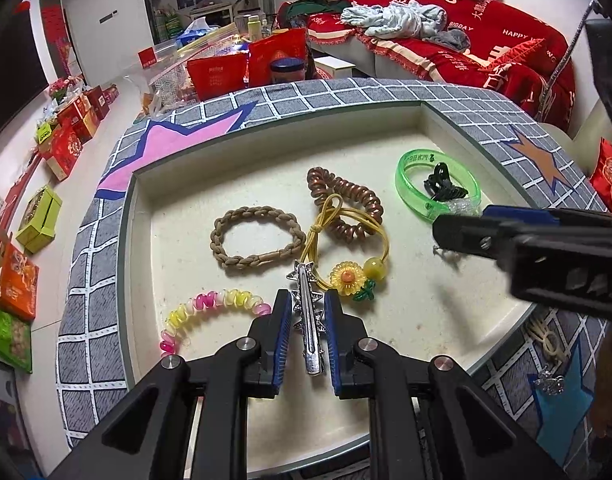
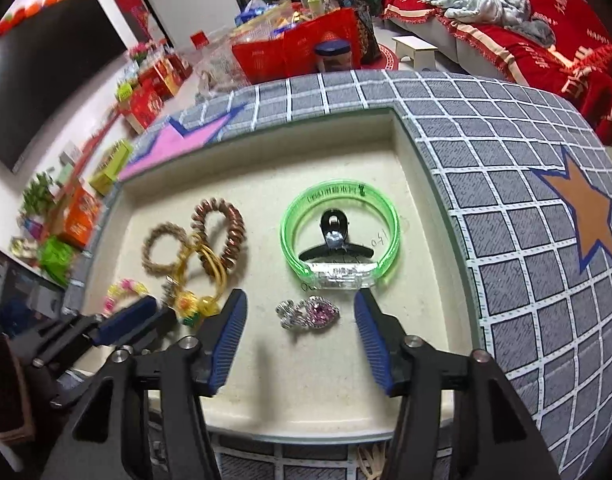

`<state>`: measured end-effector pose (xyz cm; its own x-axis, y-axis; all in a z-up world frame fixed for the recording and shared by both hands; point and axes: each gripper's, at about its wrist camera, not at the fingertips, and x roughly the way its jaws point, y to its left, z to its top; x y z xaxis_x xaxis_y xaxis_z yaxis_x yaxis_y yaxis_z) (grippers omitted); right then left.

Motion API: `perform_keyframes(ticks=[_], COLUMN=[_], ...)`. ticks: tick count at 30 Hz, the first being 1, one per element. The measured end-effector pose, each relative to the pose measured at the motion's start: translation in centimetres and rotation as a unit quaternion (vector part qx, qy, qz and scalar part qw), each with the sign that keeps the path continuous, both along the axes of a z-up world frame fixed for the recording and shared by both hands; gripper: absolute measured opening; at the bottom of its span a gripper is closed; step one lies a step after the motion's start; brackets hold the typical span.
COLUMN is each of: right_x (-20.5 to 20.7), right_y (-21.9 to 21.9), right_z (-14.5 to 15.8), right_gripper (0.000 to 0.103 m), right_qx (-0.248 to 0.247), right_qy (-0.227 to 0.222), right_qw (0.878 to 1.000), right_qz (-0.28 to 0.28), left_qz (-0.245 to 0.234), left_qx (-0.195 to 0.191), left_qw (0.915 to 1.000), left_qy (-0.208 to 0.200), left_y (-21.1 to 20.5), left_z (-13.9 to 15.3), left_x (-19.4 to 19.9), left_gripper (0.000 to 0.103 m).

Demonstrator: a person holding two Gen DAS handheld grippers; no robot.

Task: Organize jewelry
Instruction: 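Carry the barrette and pendant into the tray and open both tools to release them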

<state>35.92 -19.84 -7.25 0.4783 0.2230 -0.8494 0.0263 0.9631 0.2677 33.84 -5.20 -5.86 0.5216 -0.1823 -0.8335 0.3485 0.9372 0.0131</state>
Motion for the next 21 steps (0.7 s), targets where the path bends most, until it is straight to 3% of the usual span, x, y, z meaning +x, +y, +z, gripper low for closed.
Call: perform_keyframes(ticks=[14,15,16,17,19,21], right_x=[-4.0,-4.4,-4.7,-5.0,-5.6,-6.0], right_y=[-2.0,-2.3,-2.5,-2.7,-3.1,-3.2], right_z=[4.1,4.4,4.6,4.8,5.1,5.2], right_gripper=[0.069,0.069,0.069,0.069,0.069,0.069], right_qx=[0.018,0.020,0.021,0.022,0.023,0.019], right_qy=[-0.053,-0.057,-0.059,-0.060,-0.065,-0.067], right_qw=[0.998,0.997,0.997,0.997,0.997,0.996], right_qz=[-0.035,-0.038,-0.040,-0.041,-0.044,-0.046], left_qz=[0.001,0.003,0.007,0.016,0.023,0.018], left_qx=[0.004,0.000,-0.004,-0.010,-0.020,-0.019], left_qw=[1.0000,1.0000,1.0000,0.9997,0.9985,0.9986], left_qy=[0.002,0.000,-0.003,-0.014,-0.045,-0.046], left_y=[-0.3,-0.2,-0.1,0.2,0.6,0.5], left_z=[0.1,0.2,0.4,0.8,1.8,2.3], left_x=[-0.3,-0.3,-0.3,-0.4,-0.9,-0.9], left_gripper=[0.034,0.045,0.086,0.103,0.103,0.103])
